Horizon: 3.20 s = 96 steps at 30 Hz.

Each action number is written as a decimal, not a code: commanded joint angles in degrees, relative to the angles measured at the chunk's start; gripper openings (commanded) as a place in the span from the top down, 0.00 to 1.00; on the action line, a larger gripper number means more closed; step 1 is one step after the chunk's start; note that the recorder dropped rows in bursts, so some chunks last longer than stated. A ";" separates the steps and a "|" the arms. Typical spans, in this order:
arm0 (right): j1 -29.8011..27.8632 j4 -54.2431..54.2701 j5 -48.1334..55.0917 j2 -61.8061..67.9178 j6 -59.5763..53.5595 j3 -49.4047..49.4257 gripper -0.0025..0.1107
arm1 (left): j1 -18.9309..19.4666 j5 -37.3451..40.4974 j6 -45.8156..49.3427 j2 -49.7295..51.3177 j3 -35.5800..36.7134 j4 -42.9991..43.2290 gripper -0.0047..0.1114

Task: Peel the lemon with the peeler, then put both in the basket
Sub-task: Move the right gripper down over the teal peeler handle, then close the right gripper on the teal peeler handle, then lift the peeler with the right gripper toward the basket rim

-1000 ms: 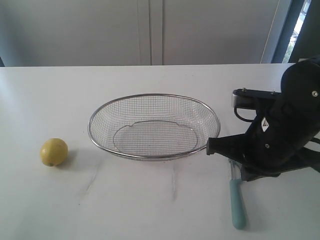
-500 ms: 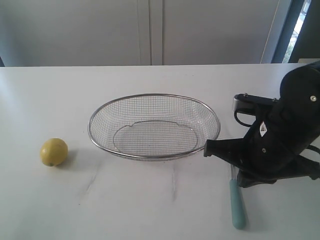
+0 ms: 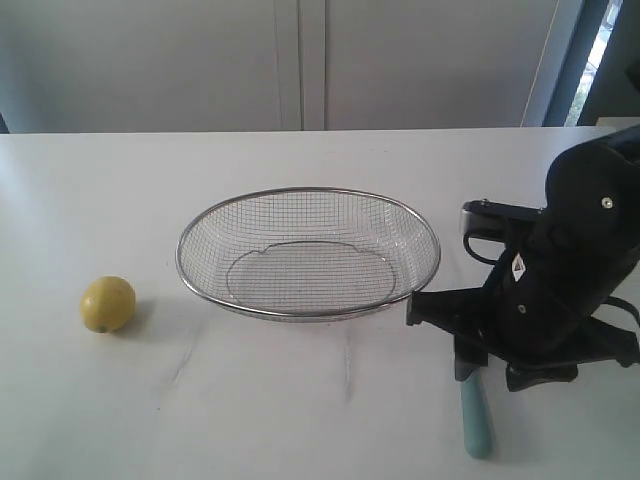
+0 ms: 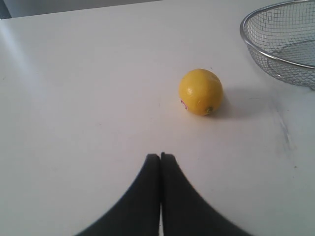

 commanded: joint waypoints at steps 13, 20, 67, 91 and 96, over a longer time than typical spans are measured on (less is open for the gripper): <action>0.04 -1.37 -3.81 6.36 -0.44 0.29 0.47 | -0.26 0.59 -0.12 -0.27 0.00 -0.58 0.96; 0.04 -3.91 -4.68 10.28 -0.44 0.29 0.49 | -0.26 0.59 -0.12 -0.27 0.00 -0.58 0.96; 0.04 -3.76 -14.29 14.85 -1.58 5.57 0.98 | -0.26 0.59 -0.12 -0.27 0.00 -0.58 0.96; 0.04 -27.80 -8.22 -3.83 -1.94 5.31 0.98 | -0.26 0.59 -0.12 -0.27 0.00 -0.58 0.96; 0.04 -34.74 -9.06 -7.45 -1.94 5.31 0.98 | -0.26 0.59 -0.12 -0.27 0.00 -0.58 0.96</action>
